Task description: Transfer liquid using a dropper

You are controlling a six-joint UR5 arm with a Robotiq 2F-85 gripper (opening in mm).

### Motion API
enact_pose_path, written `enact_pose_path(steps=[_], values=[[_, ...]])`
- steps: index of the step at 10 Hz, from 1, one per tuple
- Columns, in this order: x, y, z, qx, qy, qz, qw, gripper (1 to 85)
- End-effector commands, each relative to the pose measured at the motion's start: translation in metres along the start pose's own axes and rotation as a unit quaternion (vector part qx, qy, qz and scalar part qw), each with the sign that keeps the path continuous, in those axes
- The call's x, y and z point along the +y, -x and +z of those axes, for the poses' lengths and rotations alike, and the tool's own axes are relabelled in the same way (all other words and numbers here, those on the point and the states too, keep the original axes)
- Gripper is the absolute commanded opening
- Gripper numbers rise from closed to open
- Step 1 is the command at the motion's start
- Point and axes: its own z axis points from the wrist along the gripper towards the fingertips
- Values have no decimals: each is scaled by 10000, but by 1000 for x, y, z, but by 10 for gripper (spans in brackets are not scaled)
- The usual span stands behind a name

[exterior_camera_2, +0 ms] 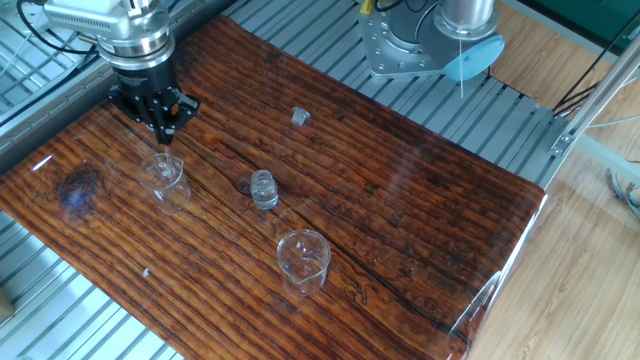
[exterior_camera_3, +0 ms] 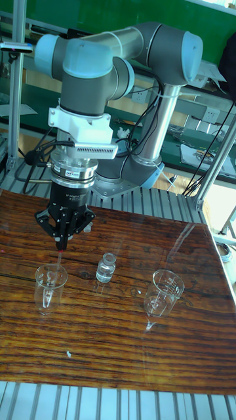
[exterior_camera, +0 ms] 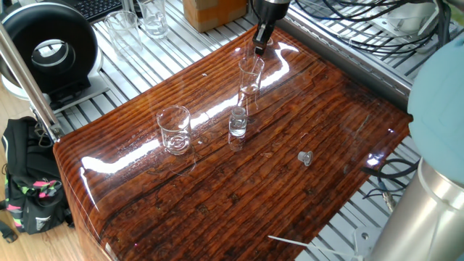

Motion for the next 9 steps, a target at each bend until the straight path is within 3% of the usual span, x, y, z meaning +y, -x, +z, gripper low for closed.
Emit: enact_pose_path(steps=[1,9], values=[[2,2,0,-31,58,15,10000,20],[1,4,0,-65,23,-33,10000,20]])
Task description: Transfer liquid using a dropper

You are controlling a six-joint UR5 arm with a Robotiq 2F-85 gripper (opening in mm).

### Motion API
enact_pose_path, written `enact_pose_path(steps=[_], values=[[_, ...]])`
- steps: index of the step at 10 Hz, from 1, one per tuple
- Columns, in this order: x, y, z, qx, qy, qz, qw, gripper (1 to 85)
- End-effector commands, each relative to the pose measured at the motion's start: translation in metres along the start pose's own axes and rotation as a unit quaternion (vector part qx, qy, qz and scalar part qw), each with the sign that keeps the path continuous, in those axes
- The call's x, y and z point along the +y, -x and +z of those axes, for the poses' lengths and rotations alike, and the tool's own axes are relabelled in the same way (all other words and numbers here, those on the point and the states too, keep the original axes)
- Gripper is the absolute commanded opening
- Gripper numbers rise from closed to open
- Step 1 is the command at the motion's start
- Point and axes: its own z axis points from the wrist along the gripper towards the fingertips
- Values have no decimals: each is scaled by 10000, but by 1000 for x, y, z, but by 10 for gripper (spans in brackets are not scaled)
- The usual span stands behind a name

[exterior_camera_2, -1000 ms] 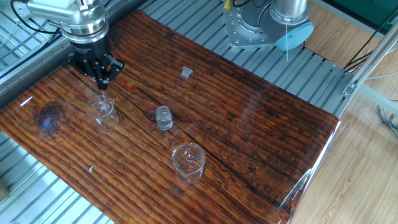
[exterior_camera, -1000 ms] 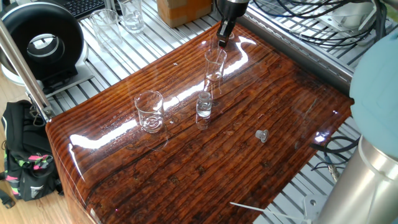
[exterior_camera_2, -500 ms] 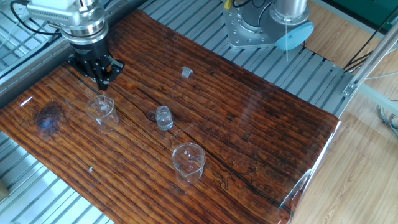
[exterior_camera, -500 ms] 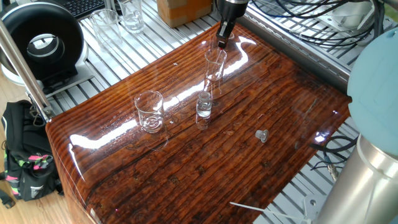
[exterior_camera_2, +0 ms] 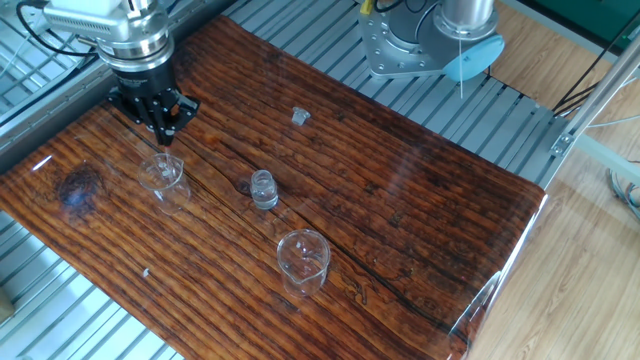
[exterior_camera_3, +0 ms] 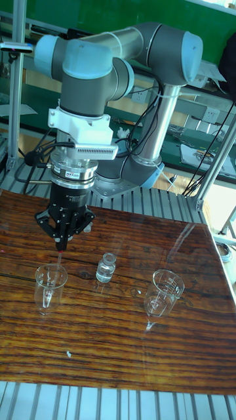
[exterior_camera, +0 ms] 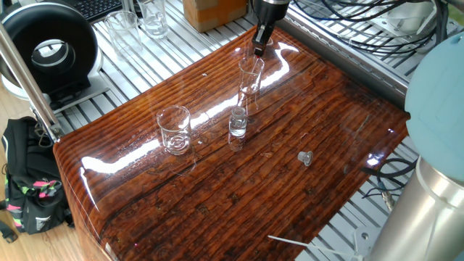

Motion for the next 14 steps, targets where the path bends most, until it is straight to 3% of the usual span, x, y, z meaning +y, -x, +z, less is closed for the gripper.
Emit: enact_pose_path(steps=[1,3,5,9,14], values=[[1,2,-2,-45,-5,3,10000,20],[1,1,-3,-27,-39,6,10000,20],[-6,0,-9,-6,-311,-73,9995,20],[-13,-8,-18,110,-645,-168,9977,20],[0,-10,-29,29,-660,-139,9977,20]])
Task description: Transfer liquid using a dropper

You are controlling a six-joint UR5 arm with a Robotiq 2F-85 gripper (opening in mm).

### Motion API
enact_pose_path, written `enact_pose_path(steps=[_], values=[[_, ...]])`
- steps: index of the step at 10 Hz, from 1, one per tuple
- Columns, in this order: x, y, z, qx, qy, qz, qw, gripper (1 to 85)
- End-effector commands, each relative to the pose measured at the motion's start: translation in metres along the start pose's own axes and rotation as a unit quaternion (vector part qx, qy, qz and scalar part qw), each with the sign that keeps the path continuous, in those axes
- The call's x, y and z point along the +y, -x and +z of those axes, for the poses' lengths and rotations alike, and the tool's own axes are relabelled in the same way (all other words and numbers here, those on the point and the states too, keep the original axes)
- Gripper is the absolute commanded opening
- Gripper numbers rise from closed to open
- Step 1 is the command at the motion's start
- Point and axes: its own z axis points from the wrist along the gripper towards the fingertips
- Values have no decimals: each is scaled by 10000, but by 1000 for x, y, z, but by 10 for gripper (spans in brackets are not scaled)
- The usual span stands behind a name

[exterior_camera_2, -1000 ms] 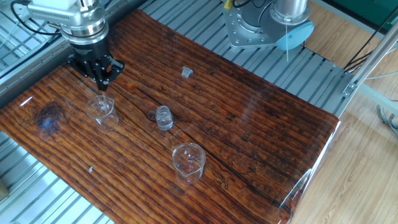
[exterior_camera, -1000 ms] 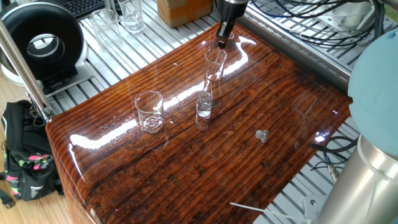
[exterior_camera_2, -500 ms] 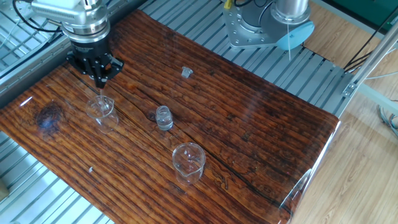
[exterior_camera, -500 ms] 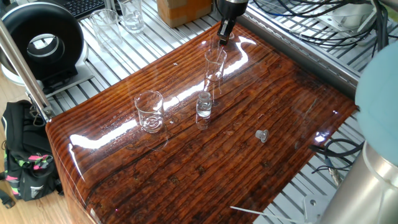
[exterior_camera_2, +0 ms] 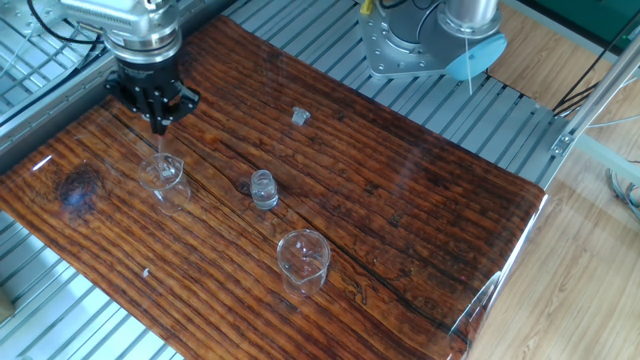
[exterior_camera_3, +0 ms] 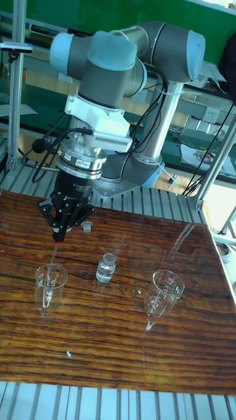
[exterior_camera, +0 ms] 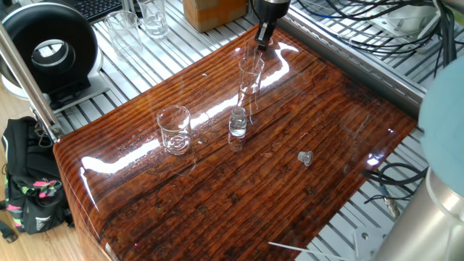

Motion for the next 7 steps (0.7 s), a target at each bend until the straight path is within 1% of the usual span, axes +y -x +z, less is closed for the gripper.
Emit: enact_pose_path(steps=[1,2,3,5,7], values=[[10,0,-12,-149,43,25,9999,20],[14,2,-14,-201,92,29,9998,20],[16,3,-16,-235,91,24,9997,20],[14,5,-19,-246,-36,-2,9997,20],[9,6,-16,-304,-43,-66,9995,20]])
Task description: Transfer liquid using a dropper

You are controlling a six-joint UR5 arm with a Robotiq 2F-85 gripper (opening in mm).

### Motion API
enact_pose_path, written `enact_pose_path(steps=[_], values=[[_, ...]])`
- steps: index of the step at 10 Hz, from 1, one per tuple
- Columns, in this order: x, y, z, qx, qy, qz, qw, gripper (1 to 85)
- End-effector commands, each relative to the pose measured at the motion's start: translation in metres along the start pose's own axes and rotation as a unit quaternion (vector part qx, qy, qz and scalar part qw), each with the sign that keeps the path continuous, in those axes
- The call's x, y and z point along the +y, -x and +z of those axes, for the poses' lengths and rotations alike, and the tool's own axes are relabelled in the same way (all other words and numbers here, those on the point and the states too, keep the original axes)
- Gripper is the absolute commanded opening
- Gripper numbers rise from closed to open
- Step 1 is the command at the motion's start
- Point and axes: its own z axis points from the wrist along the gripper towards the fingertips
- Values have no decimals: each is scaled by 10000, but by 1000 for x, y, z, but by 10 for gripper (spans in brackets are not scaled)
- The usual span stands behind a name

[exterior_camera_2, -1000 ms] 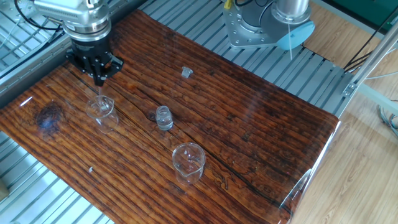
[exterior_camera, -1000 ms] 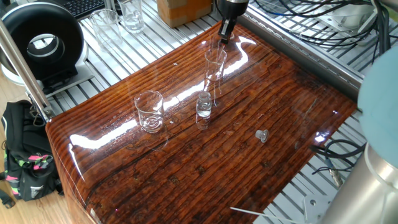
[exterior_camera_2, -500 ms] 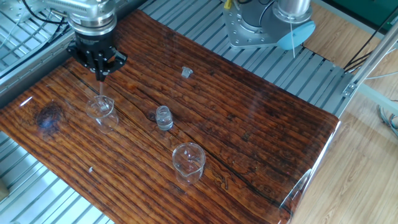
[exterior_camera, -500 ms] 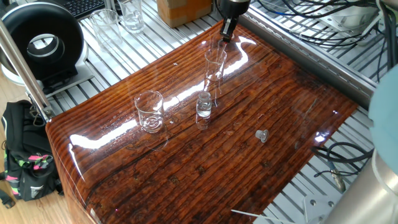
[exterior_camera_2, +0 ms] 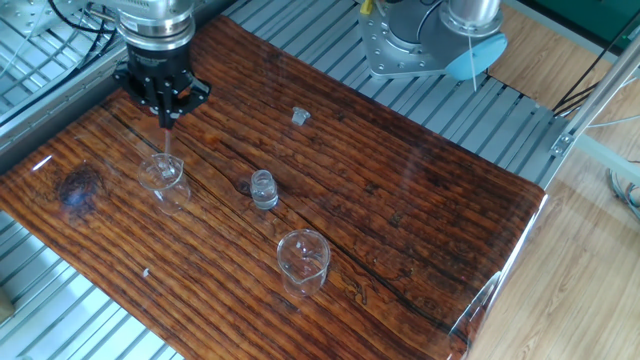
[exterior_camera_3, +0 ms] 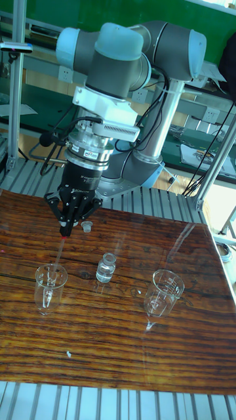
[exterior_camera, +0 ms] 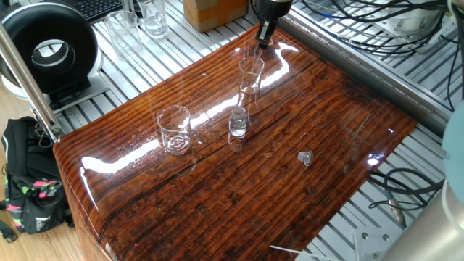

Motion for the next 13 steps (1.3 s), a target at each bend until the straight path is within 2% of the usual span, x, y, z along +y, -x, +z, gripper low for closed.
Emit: enact_pose_path(steps=[1,2,5,7,10,11,12,13], values=[[-6,3,2,-134,5,-54,9999,20],[-7,2,4,-131,31,-111,9998,20],[11,6,3,-201,381,-177,9989,20],[-2,-4,4,-5,119,-231,9997,20],[-3,1,4,-108,111,-314,9994,20],[2,3,3,-151,200,-295,9993,20],[6,3,-5,-132,228,-278,9993,20],[3,-1,-15,-46,113,-290,9995,20]])
